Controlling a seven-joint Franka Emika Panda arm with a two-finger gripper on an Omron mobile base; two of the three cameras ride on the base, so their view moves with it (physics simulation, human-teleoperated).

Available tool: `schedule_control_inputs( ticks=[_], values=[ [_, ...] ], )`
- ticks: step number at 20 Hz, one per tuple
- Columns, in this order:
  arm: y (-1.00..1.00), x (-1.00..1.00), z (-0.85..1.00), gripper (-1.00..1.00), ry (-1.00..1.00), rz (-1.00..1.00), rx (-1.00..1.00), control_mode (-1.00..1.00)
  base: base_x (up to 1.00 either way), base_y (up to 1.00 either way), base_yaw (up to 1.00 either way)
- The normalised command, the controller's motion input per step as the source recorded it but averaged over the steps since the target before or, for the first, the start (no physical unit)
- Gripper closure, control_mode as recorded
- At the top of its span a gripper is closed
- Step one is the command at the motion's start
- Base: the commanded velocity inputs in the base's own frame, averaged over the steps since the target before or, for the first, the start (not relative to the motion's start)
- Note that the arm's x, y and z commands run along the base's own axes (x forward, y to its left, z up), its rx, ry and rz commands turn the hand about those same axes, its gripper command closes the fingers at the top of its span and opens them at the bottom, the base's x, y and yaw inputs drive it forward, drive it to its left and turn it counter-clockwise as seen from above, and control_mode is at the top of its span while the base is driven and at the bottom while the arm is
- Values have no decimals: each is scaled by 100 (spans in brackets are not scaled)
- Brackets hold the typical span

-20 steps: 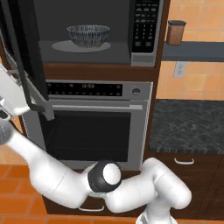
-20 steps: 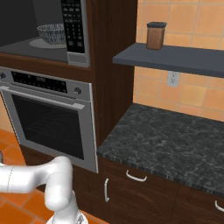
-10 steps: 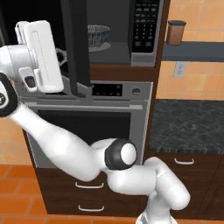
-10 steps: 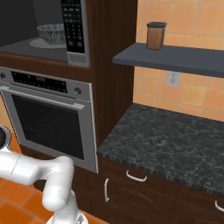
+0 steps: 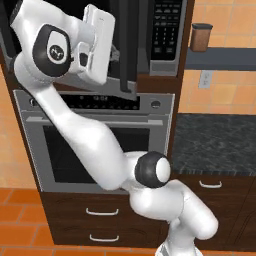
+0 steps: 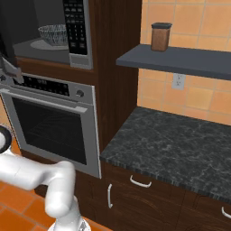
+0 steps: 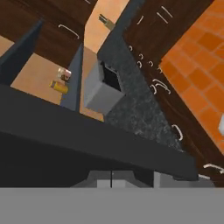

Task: Open the microwave, place the bowl with waffle inside the microwave, then close the microwave door and turn it on.

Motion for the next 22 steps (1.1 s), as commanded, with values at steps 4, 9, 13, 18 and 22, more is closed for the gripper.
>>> schedule_control_inputs(
  ticks=[4, 9, 13, 18, 22],
  values=[
    [-100, 100, -8, 100, 2, 4, 31, -100, 0, 0, 0],
    [-91, 100, -30, 100, -6, 24, 20, -100, 0, 0, 0],
    [-54, 100, -69, 100, -25, 34, 2, -100, 0, 0, 0],
    [-28, 100, -93, 100, -42, 35, -6, -100, 0, 0, 0],
    [-31, 100, -100, 100, -54, 31, -12, -100, 0, 0, 0]
  ],
)
